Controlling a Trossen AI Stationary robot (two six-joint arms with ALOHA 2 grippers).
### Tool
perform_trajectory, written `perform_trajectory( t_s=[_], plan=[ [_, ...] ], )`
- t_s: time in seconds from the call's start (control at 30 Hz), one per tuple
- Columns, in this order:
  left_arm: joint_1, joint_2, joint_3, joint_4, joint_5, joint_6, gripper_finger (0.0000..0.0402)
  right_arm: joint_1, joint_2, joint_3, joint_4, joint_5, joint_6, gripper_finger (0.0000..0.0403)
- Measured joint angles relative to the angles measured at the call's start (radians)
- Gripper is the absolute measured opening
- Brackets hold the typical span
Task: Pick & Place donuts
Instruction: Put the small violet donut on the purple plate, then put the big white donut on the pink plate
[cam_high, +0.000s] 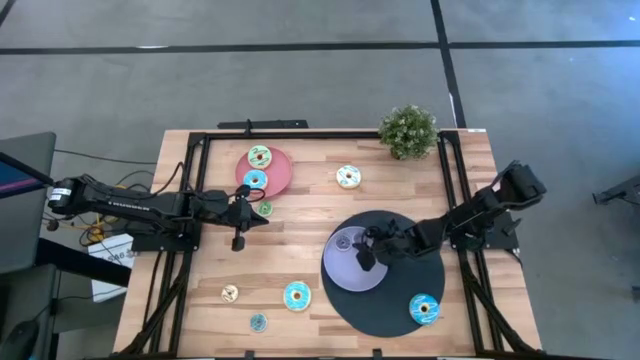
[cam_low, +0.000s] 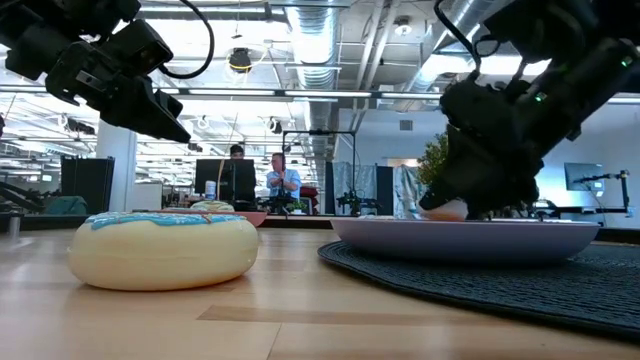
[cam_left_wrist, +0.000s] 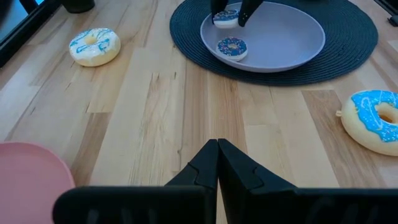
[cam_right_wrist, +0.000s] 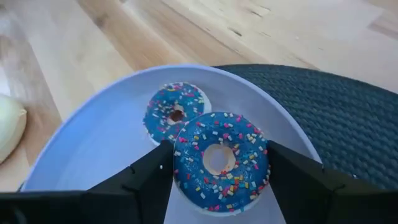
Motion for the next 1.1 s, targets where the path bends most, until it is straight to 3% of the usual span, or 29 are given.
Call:
perform_trajectory(
  t_s=[0.37,0.5,0.87,0.97,1.1],
  plan=[
    [0.0,0.0,0.0,0.0,0.0,0.0,0.0,-0.014,-0.001,0.051,-0.098,-0.023,-0.042,0.0245],
    [0.0,0.0,0.0,0.008,0.0,0.0,0.0,-0.037,-0.042,0.106,-0.224,-0.033,-0.086,0.0245],
    [0.0,0.0,-0.001,0.293,0.014,-0.092,0.0,-0.087,-0.331,0.152,-0.626,-0.017,-0.218,0.0244],
    [0.0,0.0,-0.001,0.309,0.011,-0.106,0.0001,-0.087,-0.415,0.098,-0.688,0.036,-0.212,0.0244],
    [0.0,0.0,-0.001,0.313,0.006,-0.175,0.0021,-0.089,-0.535,-0.035,-0.624,0.076,-0.173,0.0244]
  ],
)
